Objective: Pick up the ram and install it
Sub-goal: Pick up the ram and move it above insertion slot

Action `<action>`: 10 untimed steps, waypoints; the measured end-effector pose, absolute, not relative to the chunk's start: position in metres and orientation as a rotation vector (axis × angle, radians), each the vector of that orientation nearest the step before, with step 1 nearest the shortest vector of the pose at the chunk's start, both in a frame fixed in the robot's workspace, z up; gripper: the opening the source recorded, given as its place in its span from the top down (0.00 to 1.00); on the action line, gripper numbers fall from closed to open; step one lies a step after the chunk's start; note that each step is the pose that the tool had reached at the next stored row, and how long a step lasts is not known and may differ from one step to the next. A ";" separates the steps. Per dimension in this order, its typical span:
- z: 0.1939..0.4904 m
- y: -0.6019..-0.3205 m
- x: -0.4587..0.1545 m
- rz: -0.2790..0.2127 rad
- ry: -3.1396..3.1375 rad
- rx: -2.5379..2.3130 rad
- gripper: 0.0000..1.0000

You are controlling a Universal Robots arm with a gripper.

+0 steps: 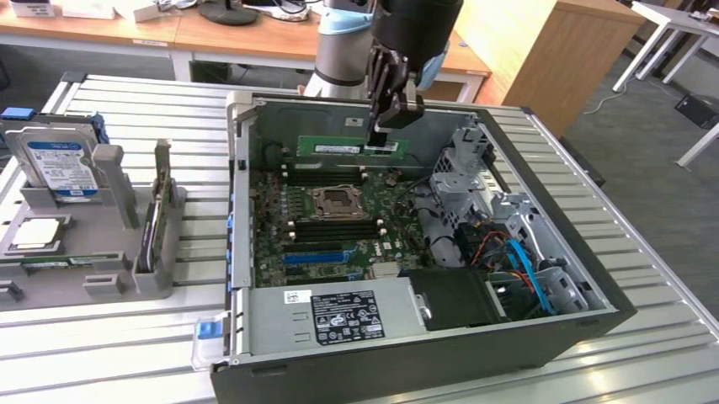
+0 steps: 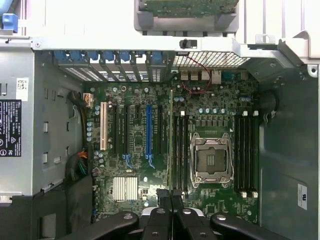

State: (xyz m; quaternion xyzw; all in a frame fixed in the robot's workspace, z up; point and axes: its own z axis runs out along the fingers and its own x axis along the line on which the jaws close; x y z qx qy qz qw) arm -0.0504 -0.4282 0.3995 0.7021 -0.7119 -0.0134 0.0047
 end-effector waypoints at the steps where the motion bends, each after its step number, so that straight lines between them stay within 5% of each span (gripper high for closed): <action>1: 0.399 -0.428 -0.050 -0.042 -2.230 2.199 0.88; 10: 0.398 -0.428 -0.044 -0.042 -2.251 2.178 0.88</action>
